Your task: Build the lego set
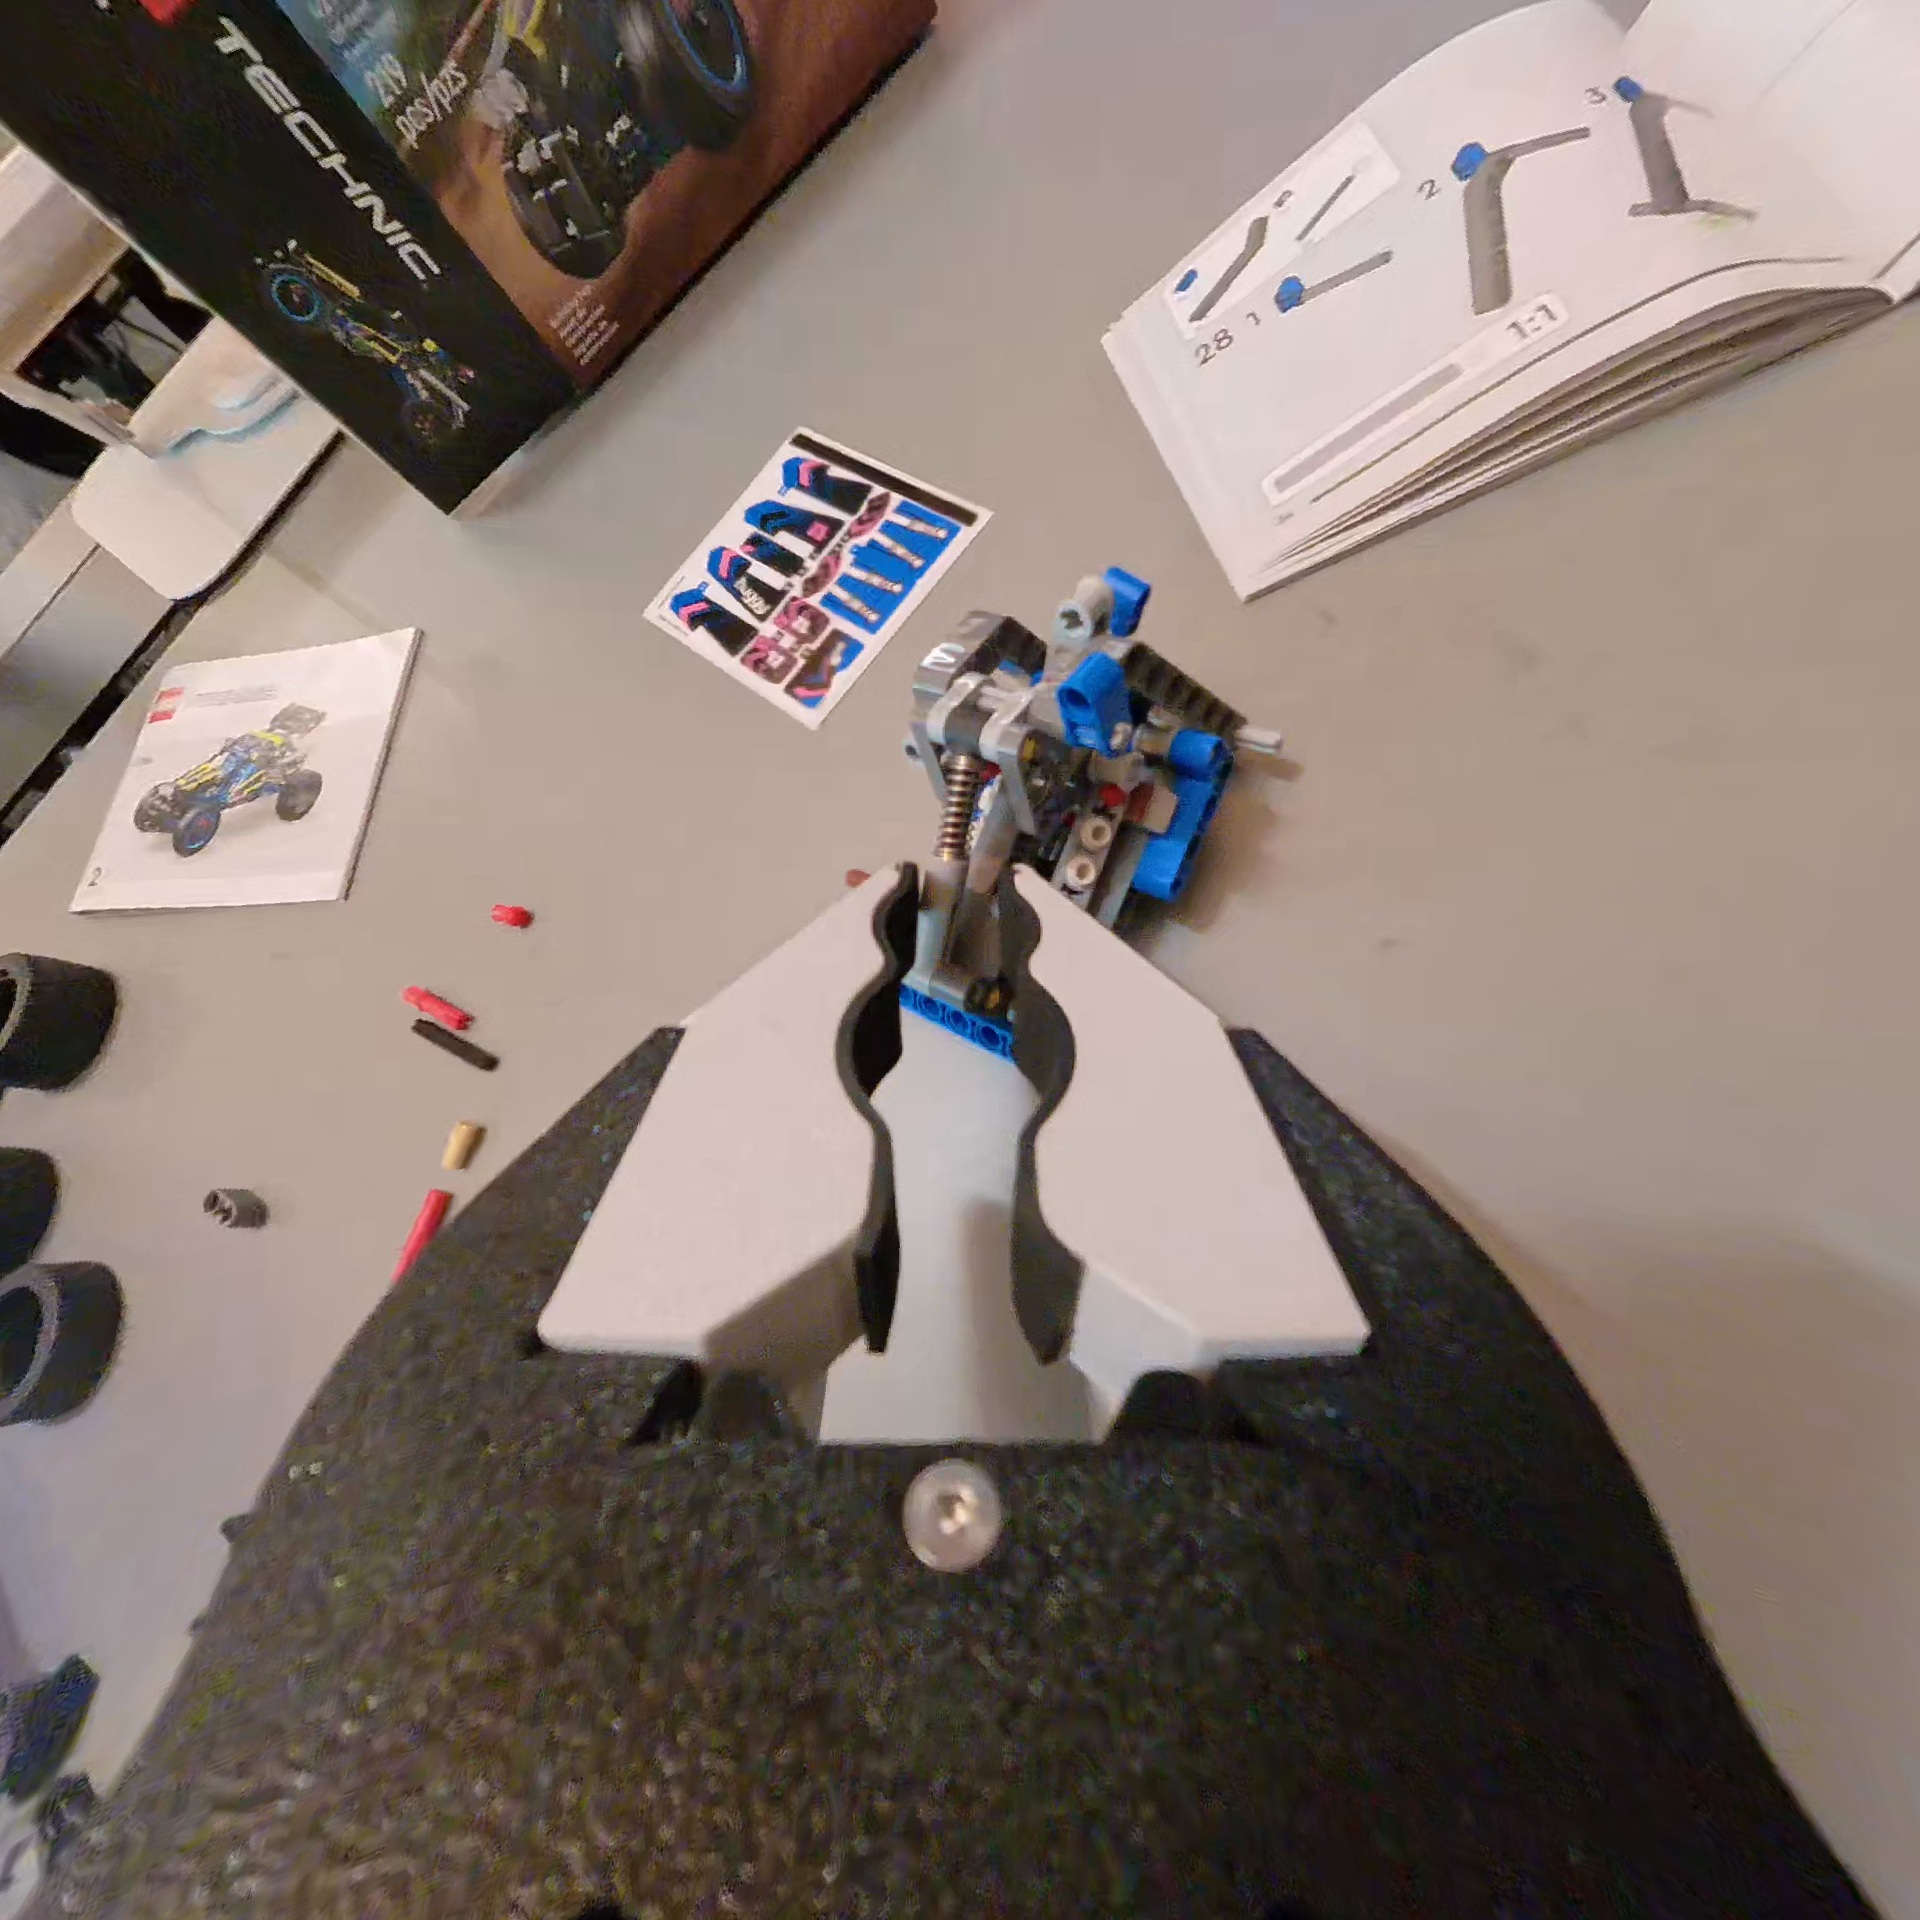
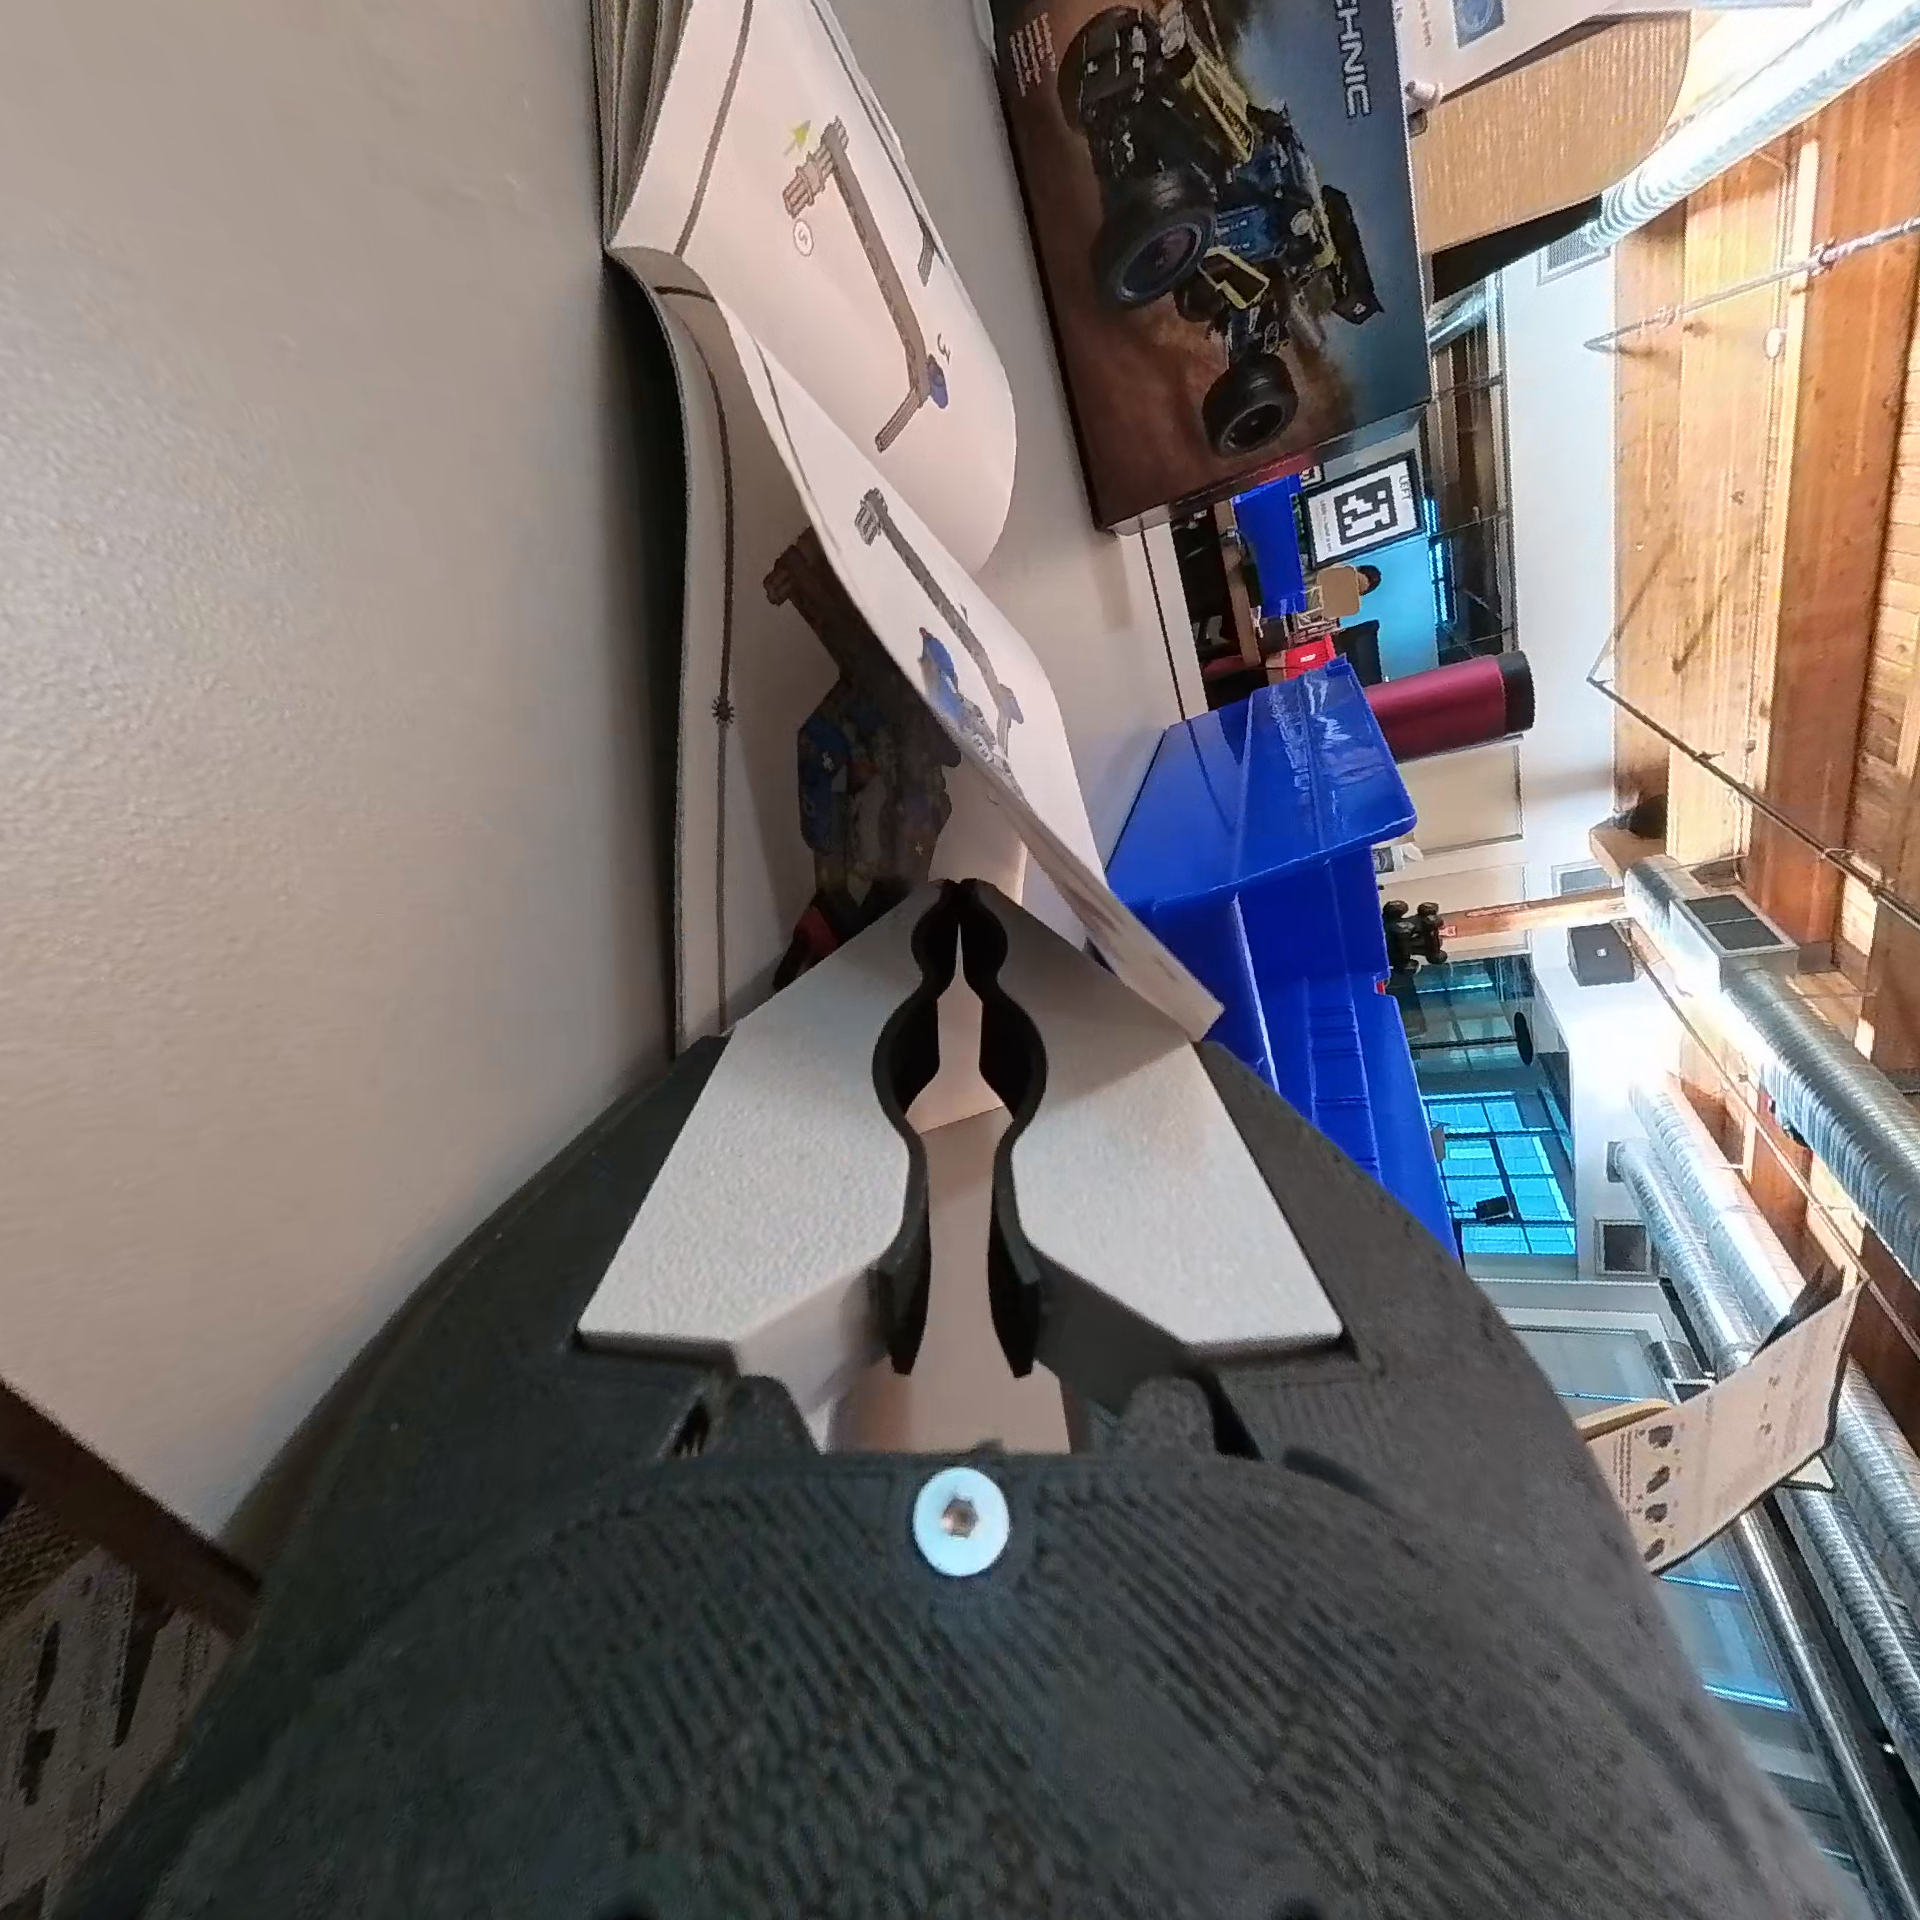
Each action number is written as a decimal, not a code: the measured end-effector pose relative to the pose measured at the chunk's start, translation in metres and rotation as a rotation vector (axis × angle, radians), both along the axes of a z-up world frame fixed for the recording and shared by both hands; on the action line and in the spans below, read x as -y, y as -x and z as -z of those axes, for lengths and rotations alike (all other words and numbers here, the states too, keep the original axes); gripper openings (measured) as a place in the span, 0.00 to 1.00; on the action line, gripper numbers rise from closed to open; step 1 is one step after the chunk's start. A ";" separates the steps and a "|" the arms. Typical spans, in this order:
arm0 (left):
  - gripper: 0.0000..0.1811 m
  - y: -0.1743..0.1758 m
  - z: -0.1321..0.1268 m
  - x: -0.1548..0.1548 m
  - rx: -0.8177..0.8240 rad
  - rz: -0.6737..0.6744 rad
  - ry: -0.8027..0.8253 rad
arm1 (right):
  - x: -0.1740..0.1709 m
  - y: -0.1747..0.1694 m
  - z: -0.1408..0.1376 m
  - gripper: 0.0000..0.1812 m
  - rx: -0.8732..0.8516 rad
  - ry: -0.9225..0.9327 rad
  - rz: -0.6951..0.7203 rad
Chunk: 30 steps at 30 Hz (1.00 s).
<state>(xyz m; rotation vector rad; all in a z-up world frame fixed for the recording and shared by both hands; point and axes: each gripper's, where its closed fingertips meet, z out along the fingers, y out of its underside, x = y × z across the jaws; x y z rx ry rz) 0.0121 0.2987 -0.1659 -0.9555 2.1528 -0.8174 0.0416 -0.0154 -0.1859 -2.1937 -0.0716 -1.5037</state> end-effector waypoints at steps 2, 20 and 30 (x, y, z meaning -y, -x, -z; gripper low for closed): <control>0.07 -0.006 -0.001 -0.012 0.043 0.019 0.010 | 0.000 0.000 0.000 0.00 -0.002 0.000 0.001; 0.58 -0.006 -0.017 -0.023 0.199 -0.438 0.065 | 0.001 -0.001 0.000 0.00 -0.005 -0.005 0.014; 0.25 -0.010 0.000 0.000 0.097 0.216 0.120 | 0.001 -0.001 0.000 0.00 -0.001 -0.006 0.010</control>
